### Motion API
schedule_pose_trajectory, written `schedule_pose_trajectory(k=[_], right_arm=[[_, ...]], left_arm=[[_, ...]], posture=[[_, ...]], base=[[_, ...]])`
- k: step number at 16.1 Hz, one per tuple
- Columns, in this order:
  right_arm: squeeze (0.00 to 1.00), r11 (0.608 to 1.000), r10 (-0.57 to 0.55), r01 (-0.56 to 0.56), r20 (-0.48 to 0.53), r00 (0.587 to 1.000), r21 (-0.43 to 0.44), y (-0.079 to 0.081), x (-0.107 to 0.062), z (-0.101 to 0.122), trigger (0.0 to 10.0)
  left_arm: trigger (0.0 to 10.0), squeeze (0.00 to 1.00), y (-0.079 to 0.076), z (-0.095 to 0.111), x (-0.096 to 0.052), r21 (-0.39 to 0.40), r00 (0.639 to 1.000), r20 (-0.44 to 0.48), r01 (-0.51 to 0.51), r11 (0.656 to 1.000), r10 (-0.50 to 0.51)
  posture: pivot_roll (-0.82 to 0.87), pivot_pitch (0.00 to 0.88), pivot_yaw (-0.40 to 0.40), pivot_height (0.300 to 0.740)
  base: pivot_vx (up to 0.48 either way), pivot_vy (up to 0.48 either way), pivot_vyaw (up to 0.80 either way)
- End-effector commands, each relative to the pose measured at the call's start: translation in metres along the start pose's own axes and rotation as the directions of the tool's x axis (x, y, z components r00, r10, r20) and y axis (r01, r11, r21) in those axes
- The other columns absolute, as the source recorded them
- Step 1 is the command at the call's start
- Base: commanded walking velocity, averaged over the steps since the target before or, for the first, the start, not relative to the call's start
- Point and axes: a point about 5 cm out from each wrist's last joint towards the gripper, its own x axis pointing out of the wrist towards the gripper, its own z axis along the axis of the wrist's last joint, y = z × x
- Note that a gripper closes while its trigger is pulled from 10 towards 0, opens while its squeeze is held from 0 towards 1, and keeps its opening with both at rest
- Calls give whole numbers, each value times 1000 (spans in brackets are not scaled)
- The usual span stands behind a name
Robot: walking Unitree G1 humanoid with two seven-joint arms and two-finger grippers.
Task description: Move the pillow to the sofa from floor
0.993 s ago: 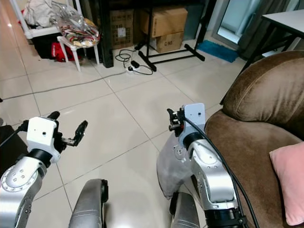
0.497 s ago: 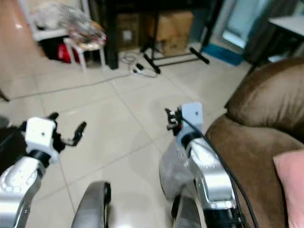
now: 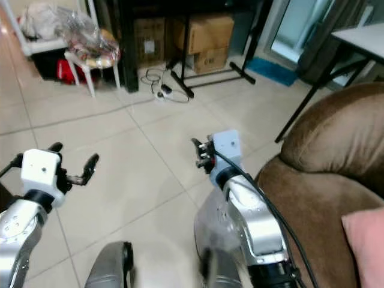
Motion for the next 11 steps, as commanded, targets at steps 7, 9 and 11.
schedule_pose_trajectory(k=[7,9,11], right_arm=[[0,983,-170,178,-122,978,55,-44,-6,-21,10000],[0,958,-196,216,-121,973,187,-45,0,-21,10000],[0,954,-193,218,-133,972,206,-45,9,-23,10000]], left_arm=[[10000,0,-15,-4,1,29,998,-18,64,998,-63],[10000,0,-16,-6,4,31,996,-29,88,996,-87],[10000,0,-17,-5,11,35,992,-24,123,992,-122]], posture=[[19,0,-61,547],[1,0,-38,527],[-25,0,-9,508]], base=[[0,0,0],[0,0,0],[0,0,0]])
